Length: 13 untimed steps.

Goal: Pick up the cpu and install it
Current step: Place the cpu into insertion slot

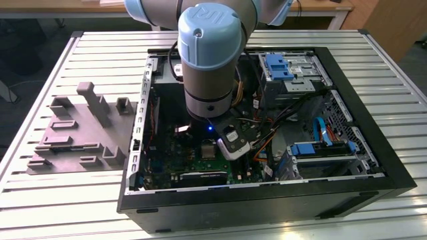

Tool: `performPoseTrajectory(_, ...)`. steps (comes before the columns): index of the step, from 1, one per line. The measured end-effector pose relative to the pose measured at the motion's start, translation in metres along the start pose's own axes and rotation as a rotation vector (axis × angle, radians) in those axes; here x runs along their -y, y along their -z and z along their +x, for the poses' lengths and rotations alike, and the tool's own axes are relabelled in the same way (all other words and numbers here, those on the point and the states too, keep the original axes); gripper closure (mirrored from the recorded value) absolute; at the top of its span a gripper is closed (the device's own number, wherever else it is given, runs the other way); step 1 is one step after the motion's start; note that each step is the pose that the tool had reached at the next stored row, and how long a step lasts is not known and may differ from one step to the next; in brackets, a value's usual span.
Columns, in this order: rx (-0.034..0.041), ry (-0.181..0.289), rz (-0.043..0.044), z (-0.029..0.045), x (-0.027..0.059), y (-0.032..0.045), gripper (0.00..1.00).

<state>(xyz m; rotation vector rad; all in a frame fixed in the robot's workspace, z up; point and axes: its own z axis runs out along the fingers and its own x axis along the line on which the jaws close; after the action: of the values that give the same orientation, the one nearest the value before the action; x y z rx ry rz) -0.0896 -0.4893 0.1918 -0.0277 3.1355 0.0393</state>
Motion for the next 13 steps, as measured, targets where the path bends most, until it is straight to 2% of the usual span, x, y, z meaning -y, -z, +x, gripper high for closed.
performPoseTrajectory(5,0.0002,0.000,-0.0054,0.0000,0.0000,-0.0008,0.47)
performPoseTrajectory(7,0.0001,0.000,-0.0057,0.0000,0.0000,-0.0018,0.48)
performPoseTrajectory(8,0.0000,0.000,-0.0055,0.0000,0.0001,-0.0022,0.55)
performPoseTrajectory(13,0.0000,0.001,-0.0059,0.0000,0.0015,-0.0026,0.55)
